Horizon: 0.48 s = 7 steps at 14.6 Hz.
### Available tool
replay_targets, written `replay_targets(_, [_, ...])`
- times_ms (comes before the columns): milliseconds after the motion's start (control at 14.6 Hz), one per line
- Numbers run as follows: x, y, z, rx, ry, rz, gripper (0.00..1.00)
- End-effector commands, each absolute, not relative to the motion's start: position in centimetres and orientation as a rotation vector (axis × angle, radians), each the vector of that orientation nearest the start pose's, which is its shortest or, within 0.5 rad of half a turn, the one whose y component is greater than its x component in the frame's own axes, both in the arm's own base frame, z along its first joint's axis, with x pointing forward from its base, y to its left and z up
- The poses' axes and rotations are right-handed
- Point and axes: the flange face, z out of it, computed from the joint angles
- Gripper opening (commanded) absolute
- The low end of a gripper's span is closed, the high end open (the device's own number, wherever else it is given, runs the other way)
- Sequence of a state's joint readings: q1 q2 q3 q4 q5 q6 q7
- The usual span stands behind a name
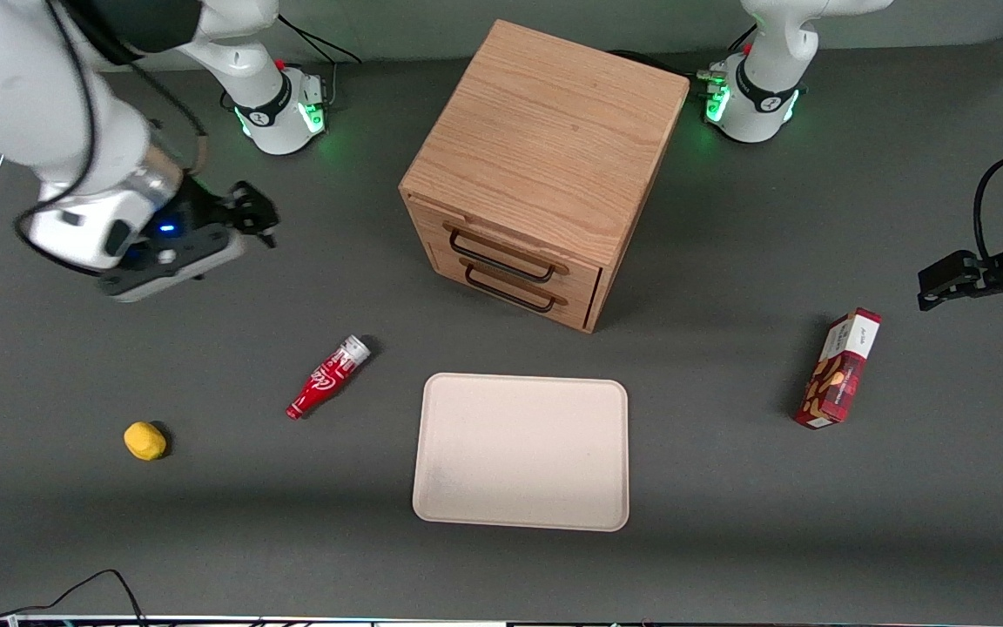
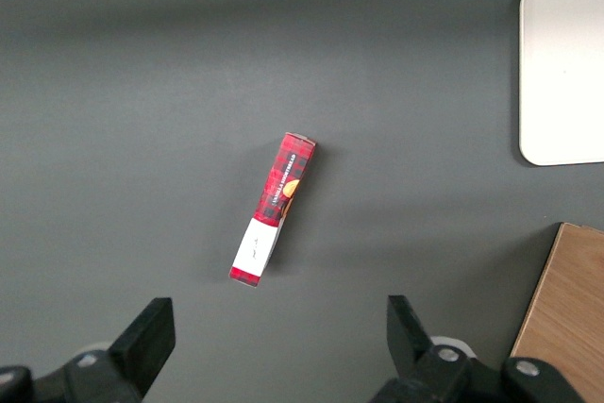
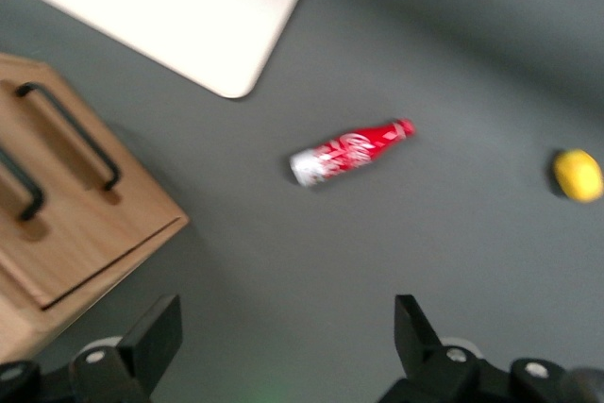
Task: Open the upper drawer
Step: 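Move the right gripper toward the upper drawer's black handle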
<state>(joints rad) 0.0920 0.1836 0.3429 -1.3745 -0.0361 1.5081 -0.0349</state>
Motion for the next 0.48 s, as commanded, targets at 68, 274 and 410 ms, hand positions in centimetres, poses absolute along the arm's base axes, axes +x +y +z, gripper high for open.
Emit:
replay_targets(68, [54.9, 30.7, 59.3, -2.939, -0.961, 0.112, 1.0])
replay_targets(274, [54.3, 34.7, 56.4, -2.83, -1.116, 0.172, 1.0])
replay_targets(410, [54.3, 36.5, 54.7, -2.747, -1.215, 0.173, 1.0])
